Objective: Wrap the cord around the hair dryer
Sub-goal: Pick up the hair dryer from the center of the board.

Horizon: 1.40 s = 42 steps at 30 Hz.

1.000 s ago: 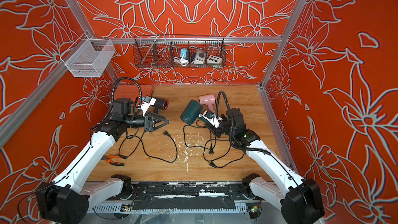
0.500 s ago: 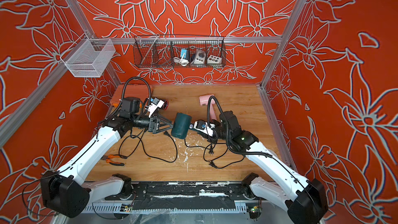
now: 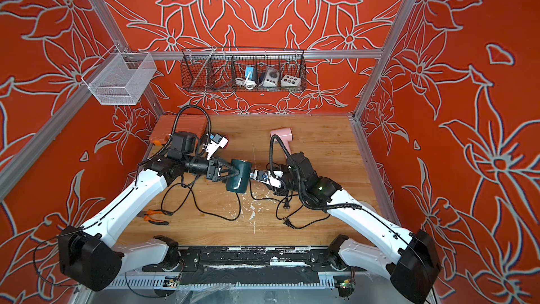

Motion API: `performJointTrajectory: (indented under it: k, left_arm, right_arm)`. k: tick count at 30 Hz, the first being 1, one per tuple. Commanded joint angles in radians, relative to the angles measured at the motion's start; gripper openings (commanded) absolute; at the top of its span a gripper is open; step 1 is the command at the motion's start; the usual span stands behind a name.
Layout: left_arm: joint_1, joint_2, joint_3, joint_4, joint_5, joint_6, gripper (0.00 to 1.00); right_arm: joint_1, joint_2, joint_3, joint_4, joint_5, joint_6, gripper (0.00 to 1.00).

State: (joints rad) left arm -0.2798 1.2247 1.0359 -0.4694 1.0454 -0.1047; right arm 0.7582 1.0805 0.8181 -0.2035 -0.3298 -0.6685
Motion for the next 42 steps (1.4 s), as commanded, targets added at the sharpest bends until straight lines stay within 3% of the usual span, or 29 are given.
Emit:
performJointTrajectory:
  k: [1,9,14,18,21,23,24,29,33,39,42]
  left_arm:
    - [-0.03,0.004,0.003,-0.007,0.0,0.002,0.89]
    - [-0.066,0.015,0.001,0.021,-0.023,-0.007,0.86]
    - [-0.079,0.011,-0.001,0.023,-0.037,-0.003,0.78]
    - [-0.086,0.006,-0.004,0.036,-0.035,-0.01,0.52]
    - [-0.09,0.017,0.013,0.031,-0.035,-0.015,0.15]
    - [-0.09,0.029,0.039,-0.002,-0.055,-0.004,0.1]
    - [-0.09,0.033,0.052,-0.018,-0.082,0.001,0.0]
    - [-0.088,0.0,0.11,-0.093,-0.318,0.027,0.0]
    - [-0.082,-0.049,0.145,-0.134,-0.519,0.026,0.0]
    - [-0.067,-0.133,0.152,-0.1,-0.603,-0.003,0.0]
    - [-0.065,-0.16,0.169,-0.1,-0.631,-0.007,0.0]
  right_arm:
    - [0.019,0.006,0.055,0.108,0.03,-0.029,0.0]
    - [0.046,0.028,0.071,0.137,0.039,-0.032,0.0]
    - [0.063,0.039,0.075,0.145,0.041,-0.036,0.0]
    - [0.069,0.049,0.077,0.152,0.042,-0.029,0.0]
    - [0.071,0.063,0.087,0.153,0.038,-0.015,0.0]
    - [0.07,0.077,0.097,0.153,0.046,-0.002,0.0]
    - [0.071,0.083,0.104,0.151,0.06,0.01,0.03]
    - [0.068,0.087,0.124,0.159,0.239,0.077,0.43]
    - [0.029,0.049,0.157,0.081,0.324,0.129,0.65]
    - [-0.104,-0.042,0.138,0.002,0.297,0.302,0.8]
    - [-0.2,-0.049,0.115,-0.038,0.304,0.411,0.81]
